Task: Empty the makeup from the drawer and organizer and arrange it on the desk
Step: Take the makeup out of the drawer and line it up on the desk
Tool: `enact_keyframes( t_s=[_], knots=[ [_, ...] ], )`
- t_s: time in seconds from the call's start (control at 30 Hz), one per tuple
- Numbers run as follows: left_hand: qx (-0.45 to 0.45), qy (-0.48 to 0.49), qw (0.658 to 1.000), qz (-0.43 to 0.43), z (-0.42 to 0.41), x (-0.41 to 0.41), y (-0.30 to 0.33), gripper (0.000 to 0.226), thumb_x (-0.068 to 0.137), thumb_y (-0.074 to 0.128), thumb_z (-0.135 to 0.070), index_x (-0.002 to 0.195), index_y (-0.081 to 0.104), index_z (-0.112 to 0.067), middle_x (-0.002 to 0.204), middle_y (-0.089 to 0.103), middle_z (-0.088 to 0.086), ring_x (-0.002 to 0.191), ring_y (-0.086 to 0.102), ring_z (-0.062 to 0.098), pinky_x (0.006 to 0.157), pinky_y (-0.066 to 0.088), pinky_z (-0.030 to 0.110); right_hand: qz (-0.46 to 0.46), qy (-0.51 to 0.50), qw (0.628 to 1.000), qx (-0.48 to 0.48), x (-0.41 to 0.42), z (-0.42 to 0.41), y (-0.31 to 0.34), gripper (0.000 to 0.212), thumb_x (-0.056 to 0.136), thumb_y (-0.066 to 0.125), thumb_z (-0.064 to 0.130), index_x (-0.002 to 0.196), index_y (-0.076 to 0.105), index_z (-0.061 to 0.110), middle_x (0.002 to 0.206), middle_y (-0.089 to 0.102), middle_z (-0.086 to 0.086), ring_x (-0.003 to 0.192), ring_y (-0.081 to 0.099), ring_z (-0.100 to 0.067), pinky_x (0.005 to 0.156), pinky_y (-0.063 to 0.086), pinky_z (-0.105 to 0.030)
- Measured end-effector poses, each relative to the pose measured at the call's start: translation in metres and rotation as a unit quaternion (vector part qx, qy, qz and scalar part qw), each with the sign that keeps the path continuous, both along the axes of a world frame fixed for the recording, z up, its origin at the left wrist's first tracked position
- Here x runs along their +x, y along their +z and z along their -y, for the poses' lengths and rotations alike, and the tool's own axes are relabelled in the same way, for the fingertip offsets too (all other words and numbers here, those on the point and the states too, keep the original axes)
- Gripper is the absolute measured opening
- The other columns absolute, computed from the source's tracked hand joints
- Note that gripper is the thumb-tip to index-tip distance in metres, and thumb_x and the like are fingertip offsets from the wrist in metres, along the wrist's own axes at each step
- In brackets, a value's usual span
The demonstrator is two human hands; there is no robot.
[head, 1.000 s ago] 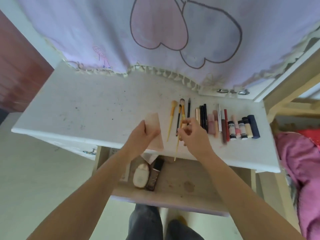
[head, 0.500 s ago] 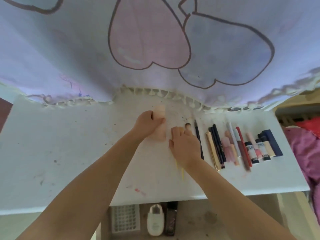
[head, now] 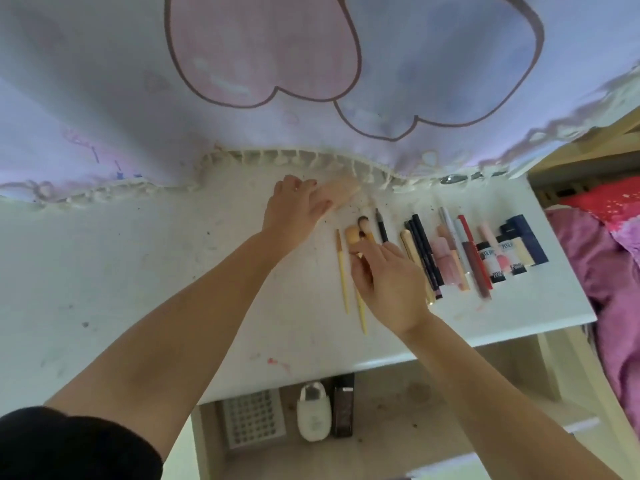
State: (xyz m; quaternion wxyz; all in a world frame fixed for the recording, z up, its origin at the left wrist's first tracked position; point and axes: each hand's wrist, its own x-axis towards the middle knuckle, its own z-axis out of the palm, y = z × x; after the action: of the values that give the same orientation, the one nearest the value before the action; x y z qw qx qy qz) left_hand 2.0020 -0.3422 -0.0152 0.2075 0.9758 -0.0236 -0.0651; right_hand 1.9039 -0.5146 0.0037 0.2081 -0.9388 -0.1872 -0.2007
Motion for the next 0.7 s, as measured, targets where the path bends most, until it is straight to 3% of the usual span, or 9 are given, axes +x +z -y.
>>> enact_keyframes(
  t_s=[0.1, 0.2, 0.3, 0.37, 0.43, 0.5, 0.6, 0.7],
  knots=[
    [-0.091, 0.023, 0.993, 0.075, -0.003, -0.056, 0.015, 0.033, 0.096, 0.047, -0.029, 0.122, 0.055, -0.009, 0.115, 0.051, 0.009, 0.102, 0.049, 0.018, 0.085, 0.045, 0.031, -0.028, 0.110, 0.992, 0.048, -0.041, 0.021, 0.004, 0.015, 0.086, 0.052, 0.011, 0.084, 0.066, 0.010, 0.055, 0.054, 0.005, 0.045, 0.046, -0.009, 0.039, 0.037, -0.021],
    [-0.202, -0.006, 0.969, 0.139, 0.000, -0.155, 0.024, 0.020, 0.095, 0.045, -0.021, 0.097, 0.061, -0.010, 0.085, 0.052, -0.007, 0.068, 0.045, -0.001, 0.065, 0.037, 0.009, -0.160, 0.208, 0.965, 0.005, -0.099, 0.045, -0.013, 0.017, 0.090, 0.047, 0.019, 0.091, 0.063, 0.013, 0.061, 0.059, 0.006, 0.049, 0.051, -0.008, 0.045, 0.038, -0.019],
    [-0.177, -0.050, 0.982, 0.050, 0.017, -0.257, 0.000, 0.021, 0.092, 0.044, -0.026, 0.093, 0.062, -0.015, 0.081, 0.057, -0.007, 0.068, 0.045, -0.003, 0.063, 0.034, 0.006, -0.442, 0.127, 0.881, -0.113, -0.145, 0.058, -0.059, 0.025, 0.097, 0.040, 0.030, 0.112, 0.058, 0.020, 0.098, 0.068, 0.001, 0.086, 0.064, -0.018, 0.070, 0.046, -0.028],
    [-0.102, -0.006, 0.992, -0.074, 0.028, -0.296, -0.033, 0.021, 0.094, 0.045, -0.030, 0.109, 0.058, -0.020, 0.100, 0.059, -0.004, 0.082, 0.054, 0.004, 0.067, 0.039, 0.014, -0.560, 0.029, 0.821, -0.110, -0.155, 0.057, -0.093, 0.035, 0.098, 0.040, 0.037, 0.121, 0.055, 0.015, 0.110, 0.066, -0.008, 0.098, 0.063, -0.024, 0.081, 0.048, -0.032],
    [-0.023, 0.100, 0.975, -0.197, 0.037, -0.309, -0.061, 0.034, 0.096, 0.045, -0.033, 0.127, 0.044, -0.020, 0.122, 0.049, 0.003, 0.102, 0.054, 0.019, 0.077, 0.044, 0.026, -0.582, -0.035, 0.810, -0.063, -0.156, 0.045, -0.115, 0.043, 0.097, 0.042, 0.043, 0.116, 0.056, 0.008, 0.109, 0.067, -0.014, 0.098, 0.063, -0.029, 0.082, 0.050, -0.034],
    [0.019, 0.161, 0.955, -0.247, 0.047, -0.307, -0.079, 0.047, 0.094, 0.048, -0.036, 0.134, 0.034, -0.015, 0.130, 0.040, 0.010, 0.114, 0.048, 0.027, 0.084, 0.045, 0.035, -0.575, -0.087, 0.814, -0.005, -0.156, 0.026, -0.129, 0.045, 0.094, 0.046, 0.046, 0.113, 0.055, 0.006, 0.106, 0.066, -0.015, 0.094, 0.063, -0.030, 0.077, 0.050, -0.033],
    [0.001, 0.208, 0.944, -0.256, 0.064, -0.300, -0.098, 0.057, 0.090, 0.056, -0.037, 0.134, 0.032, -0.010, 0.130, 0.041, 0.013, 0.115, 0.049, 0.030, 0.083, 0.045, 0.038, -0.547, -0.137, 0.826, 0.002, -0.160, -0.001, -0.138, 0.054, 0.090, 0.051, 0.050, 0.123, 0.046, 0.008, 0.118, 0.058, -0.015, 0.103, 0.060, -0.031, 0.079, 0.049, -0.036],
    [-0.060, 0.257, 0.931, -0.253, 0.061, -0.292, -0.115, 0.058, 0.084, 0.064, -0.038, 0.127, 0.041, -0.006, 0.127, 0.046, 0.014, 0.113, 0.050, 0.031, 0.083, 0.044, 0.038, -0.529, -0.159, 0.833, -0.021, -0.161, -0.011, -0.141, 0.061, 0.088, 0.056, 0.048, 0.129, 0.038, 0.006, 0.126, 0.051, -0.015, 0.110, 0.056, -0.031, 0.081, 0.048, -0.038]
  ],
)
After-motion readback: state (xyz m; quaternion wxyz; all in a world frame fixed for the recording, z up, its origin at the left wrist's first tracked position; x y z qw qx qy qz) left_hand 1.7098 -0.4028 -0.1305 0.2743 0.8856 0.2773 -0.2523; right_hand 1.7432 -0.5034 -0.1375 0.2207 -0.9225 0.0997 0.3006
